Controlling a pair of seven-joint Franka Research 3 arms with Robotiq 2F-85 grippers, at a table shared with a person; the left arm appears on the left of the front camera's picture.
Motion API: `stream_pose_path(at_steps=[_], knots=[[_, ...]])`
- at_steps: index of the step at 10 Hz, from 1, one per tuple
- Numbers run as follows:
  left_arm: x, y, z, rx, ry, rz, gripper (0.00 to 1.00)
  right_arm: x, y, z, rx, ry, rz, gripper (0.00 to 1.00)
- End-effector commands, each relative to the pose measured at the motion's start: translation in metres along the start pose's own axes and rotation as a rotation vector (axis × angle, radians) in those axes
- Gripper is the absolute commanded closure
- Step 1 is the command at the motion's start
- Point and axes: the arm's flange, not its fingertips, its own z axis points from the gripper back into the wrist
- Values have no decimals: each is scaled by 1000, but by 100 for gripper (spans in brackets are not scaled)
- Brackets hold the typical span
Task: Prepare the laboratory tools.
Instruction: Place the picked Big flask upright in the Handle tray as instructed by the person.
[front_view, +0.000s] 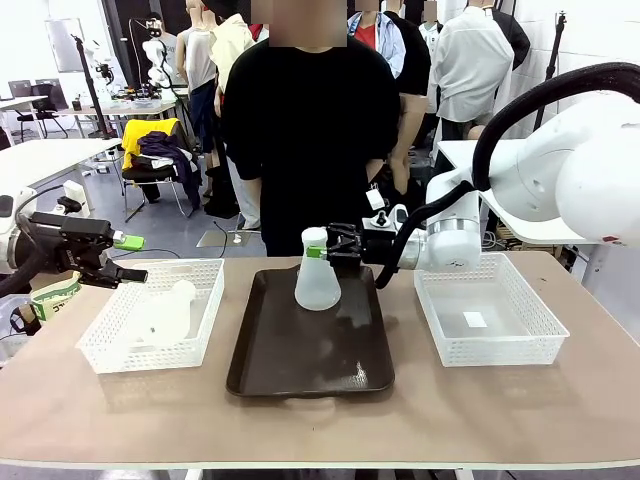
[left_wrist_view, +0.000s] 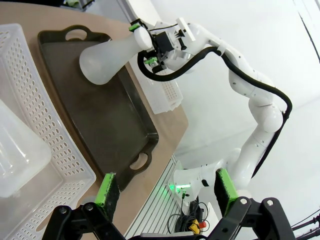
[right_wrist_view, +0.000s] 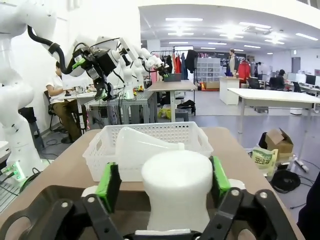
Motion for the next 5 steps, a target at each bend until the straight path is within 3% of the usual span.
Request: stream_pose_path(at_steps=[1,5], knots=[[0,-1,1,-9,-6,-5,0,9,-2,1,-8,-36,-50,0],[0,-1,1,-9,-6,-5,0,20,-4,4,-29,-16,-113,0]])
